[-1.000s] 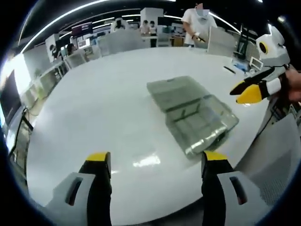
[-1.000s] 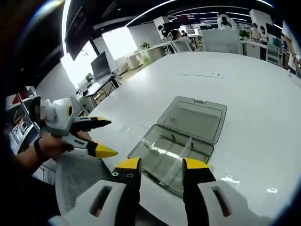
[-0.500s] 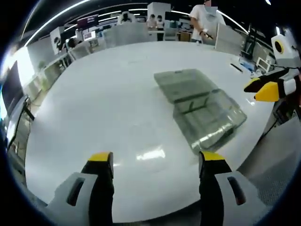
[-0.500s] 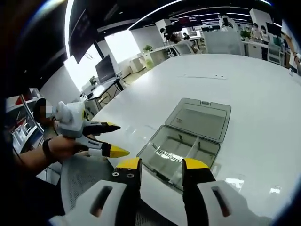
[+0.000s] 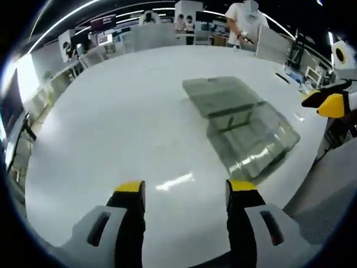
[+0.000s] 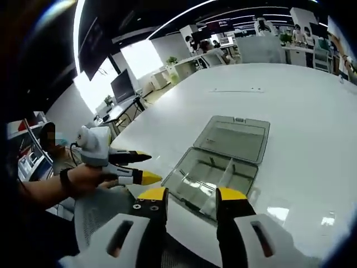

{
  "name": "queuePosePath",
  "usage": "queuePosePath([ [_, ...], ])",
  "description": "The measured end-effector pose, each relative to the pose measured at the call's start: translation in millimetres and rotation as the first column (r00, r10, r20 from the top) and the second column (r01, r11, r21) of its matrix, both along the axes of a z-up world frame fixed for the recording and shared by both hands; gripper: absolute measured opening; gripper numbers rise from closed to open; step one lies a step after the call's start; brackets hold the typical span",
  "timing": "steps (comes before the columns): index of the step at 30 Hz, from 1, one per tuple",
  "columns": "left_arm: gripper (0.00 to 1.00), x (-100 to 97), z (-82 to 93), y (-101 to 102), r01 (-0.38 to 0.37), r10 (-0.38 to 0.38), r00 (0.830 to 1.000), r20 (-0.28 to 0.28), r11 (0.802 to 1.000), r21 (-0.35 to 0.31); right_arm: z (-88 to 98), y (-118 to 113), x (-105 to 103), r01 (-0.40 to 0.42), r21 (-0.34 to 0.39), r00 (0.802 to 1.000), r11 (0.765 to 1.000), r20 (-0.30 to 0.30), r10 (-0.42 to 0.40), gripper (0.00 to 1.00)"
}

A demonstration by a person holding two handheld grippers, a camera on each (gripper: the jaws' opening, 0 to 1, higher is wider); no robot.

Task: Insert the divider into the dual guide fixture by aligning both edges with the guide slots and pushing it downward to the bottom, including one-sided entry, uneven engagement, binding, and posture correction.

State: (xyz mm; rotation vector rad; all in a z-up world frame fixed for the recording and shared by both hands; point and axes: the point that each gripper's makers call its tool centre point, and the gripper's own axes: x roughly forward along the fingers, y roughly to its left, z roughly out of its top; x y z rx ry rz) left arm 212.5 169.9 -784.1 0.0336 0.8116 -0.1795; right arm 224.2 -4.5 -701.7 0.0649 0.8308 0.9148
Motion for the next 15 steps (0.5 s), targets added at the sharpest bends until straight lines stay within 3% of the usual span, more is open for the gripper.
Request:
queuePosePath([
  [6, 0.50, 0.1, -8.1, 6, -0.030, 0.030, 0.999, -0.018, 0.999, 0.012, 3.4, -3, 5, 0.002, -0.006, 1.000, 1.000, 0.016, -0.002, 0.30],
  [15, 0.48, -2.6, -17.4, 7, -0.046, 0.046, 0.997, -0.055, 0.999, 0.001, -1.1, -2, 0, -0.003, 0.000, 1.000, 1.000, -0.009, 0.003, 0.30],
])
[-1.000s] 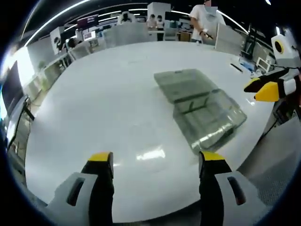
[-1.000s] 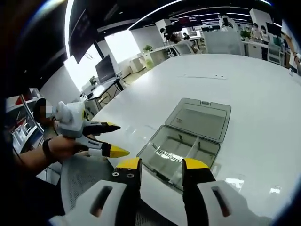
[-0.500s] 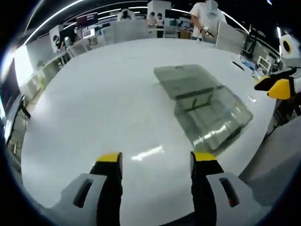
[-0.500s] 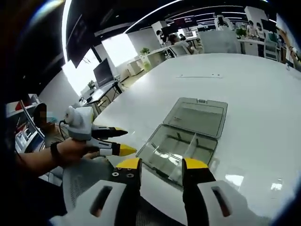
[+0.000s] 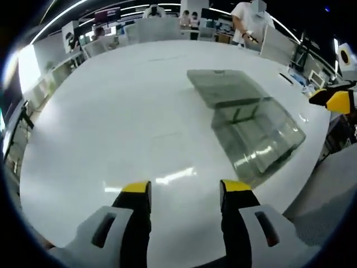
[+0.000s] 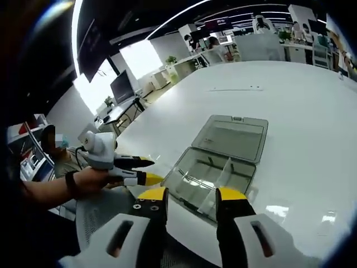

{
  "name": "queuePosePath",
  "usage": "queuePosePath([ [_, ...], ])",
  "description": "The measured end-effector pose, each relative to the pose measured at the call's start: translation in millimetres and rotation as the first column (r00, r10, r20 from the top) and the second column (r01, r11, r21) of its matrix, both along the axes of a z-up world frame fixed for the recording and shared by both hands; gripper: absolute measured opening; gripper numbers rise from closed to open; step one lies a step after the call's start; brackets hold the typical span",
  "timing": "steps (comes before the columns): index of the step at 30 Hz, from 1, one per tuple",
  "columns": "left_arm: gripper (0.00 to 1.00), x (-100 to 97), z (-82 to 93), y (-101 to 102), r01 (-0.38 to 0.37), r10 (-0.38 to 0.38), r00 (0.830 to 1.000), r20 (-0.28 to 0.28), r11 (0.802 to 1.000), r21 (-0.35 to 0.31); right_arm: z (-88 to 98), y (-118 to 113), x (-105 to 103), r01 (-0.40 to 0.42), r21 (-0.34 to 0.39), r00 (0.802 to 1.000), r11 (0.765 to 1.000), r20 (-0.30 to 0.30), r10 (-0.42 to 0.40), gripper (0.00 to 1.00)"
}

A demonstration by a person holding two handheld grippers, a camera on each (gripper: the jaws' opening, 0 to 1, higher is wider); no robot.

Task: Insert the divider into the dual guide fixture by aligning both edges with the guide slots and pushing it downward to the bottom, including one-sided entry, uneven engagement, binding, and posture correction.

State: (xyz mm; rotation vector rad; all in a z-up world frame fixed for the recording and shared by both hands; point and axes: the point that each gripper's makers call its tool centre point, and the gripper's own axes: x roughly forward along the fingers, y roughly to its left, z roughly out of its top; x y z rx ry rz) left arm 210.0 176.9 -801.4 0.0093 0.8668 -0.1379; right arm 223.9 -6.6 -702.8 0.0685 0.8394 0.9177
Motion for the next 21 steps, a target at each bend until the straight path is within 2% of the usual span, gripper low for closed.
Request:
queuePosePath([
  [3, 0.47, 0.2, 0.5, -1, -0.001, 0.001, 1.000, 0.005, 1.000, 0.008, -0.3, 1, -1, -0.004, 0.001, 1.000, 1.000, 0.002, 0.004, 0.30],
  [6, 0.45, -0.7, -3.3, 4, -0.028, 0.029, 0.999, -0.015, 0.999, 0.034, -3.6, 2, -3, -0.004, -0.001, 1.000, 1.000, -0.010, 0.004, 0.30],
  [13, 0.42, -4.3, -12.4, 1, -0.049, 0.050, 0.998, -0.039, 0.998, 0.041, -5.5, 0, -4, 0.004, 0.001, 1.000, 1.000, -0.021, -0.004, 0.30],
  [18, 0.41, -2.0, -11.7, 4, -0.042, 0.044, 0.999, -0.027, 0.996, 0.083, -6.8, -2, -4, 0.010, 0.000, 1.000, 1.000, -0.021, -0.010, 0.30],
  [21, 0.40, -1.5, -10.9, 4, -0.063, 0.065, 0.998, -0.022, 0.995, 0.075, -7.9, -4, -4, 0.013, -0.002, 1.000, 1.000, -0.024, -0.013, 0.30],
])
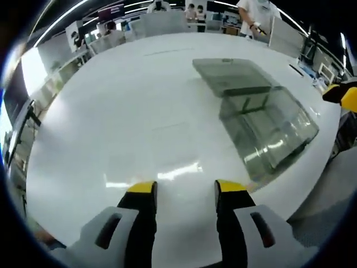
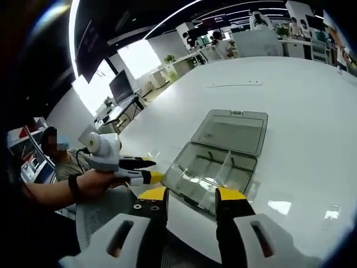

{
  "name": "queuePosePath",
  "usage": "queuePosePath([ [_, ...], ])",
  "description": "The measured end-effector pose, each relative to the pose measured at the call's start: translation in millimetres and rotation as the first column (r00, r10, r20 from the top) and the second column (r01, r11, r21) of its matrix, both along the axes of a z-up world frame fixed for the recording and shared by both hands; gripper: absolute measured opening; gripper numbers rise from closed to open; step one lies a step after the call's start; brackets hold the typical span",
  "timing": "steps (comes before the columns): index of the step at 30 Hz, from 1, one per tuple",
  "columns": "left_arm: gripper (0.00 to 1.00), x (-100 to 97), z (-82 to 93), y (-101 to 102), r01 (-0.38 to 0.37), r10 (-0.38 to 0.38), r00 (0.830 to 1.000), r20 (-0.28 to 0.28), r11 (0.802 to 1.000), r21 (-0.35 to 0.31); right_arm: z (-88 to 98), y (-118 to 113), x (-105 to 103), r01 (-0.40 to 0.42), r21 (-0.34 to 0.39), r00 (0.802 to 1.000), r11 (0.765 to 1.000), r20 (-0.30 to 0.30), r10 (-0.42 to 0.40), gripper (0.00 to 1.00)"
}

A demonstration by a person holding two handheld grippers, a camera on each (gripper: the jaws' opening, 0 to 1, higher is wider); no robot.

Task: Insert the divider into the dual guide fixture by aligning both edges with the guide slots and pushing it downward to the bottom, including one-sided entry, uneven engagement, binding, and posture correction.

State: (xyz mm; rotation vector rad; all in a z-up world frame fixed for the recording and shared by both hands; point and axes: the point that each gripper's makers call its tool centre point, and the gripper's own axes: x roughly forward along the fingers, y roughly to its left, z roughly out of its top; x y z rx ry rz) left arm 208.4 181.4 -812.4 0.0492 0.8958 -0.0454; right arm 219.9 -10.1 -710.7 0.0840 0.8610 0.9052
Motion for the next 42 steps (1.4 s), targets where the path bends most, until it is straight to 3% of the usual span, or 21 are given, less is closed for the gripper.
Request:
queuePosePath([
  [4, 0.35, 2.3, 0.6, 0, 0.005, -0.005, 1.000, 0.016, 1.000, 0.003, -1.1, -1, -1, 0.000, -0.001, 1.000, 1.000, -0.002, 0.000, 0.29],
  [12, 0.33, 3.3, 1.1, 1, -0.003, 0.003, 1.000, 0.016, 1.000, -0.005, -0.4, 1, 0, 0.010, 0.016, 1.000, 1.000, -0.008, -0.010, 0.29],
  [22, 0.32, 4.5, 4.6, -1, -0.057, 0.061, 0.998, 0.027, 0.992, -0.109, 2.3, 2, 2, 0.006, 0.028, 1.000, 1.000, -0.008, -0.006, 0.29],
  [42, 0.32, 7.8, 25.5, 0, -0.077, 0.095, 0.992, 0.088, 0.980, -0.185, 3.0, 9, 0, -0.009, 0.042, 1.000, 0.999, -0.013, 0.010, 0.29],
])
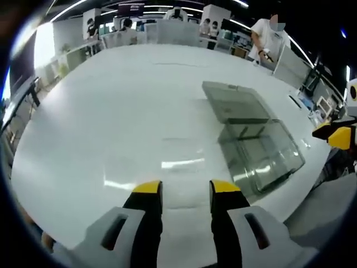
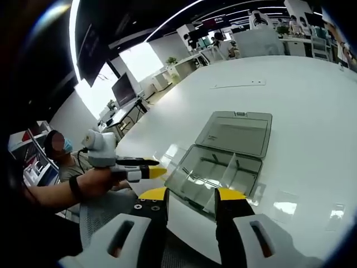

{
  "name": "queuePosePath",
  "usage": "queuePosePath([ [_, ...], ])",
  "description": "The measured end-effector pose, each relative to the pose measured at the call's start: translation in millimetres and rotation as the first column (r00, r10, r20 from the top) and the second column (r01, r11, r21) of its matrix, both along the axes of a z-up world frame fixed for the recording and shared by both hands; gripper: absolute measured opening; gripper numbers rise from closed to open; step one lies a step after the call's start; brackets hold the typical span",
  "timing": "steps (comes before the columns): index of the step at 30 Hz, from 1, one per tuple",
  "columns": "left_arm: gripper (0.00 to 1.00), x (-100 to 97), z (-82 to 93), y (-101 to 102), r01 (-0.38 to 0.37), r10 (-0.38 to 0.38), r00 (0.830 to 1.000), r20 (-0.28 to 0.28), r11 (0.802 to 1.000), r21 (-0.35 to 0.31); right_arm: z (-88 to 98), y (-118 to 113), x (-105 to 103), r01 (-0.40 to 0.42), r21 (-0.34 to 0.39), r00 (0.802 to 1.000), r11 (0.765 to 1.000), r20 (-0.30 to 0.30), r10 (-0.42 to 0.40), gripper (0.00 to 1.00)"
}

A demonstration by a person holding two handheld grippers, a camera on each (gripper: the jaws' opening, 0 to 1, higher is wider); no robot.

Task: Insert the divider into the dual guide fixture by aligning both edges with the guide slots and pushing it downward to the bottom, including one-sided entry, uneven engagement, binding, and posture correction.

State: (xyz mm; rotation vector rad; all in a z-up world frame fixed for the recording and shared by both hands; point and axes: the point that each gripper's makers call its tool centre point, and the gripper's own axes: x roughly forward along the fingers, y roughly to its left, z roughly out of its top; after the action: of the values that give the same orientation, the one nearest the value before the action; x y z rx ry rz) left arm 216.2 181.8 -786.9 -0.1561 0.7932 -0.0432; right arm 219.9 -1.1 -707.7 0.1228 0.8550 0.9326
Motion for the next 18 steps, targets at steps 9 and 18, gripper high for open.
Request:
queuePosePath([
  [9, 0.32, -2.2, 15.6, -1, -0.001, 0.002, 0.999, 0.044, 1.000, -0.030, 5.4, 4, 2, 0.007, 0.032, 1.000, 0.999, 0.001, -0.007, 0.29],
  [18, 0.32, -4.0, 25.2, -12, 0.026, -0.023, 0.998, 0.065, 0.999, -0.044, 14.3, 13, 3, 0.009, 0.092, 1.000, 0.996, -0.008, -0.009, 0.28],
])
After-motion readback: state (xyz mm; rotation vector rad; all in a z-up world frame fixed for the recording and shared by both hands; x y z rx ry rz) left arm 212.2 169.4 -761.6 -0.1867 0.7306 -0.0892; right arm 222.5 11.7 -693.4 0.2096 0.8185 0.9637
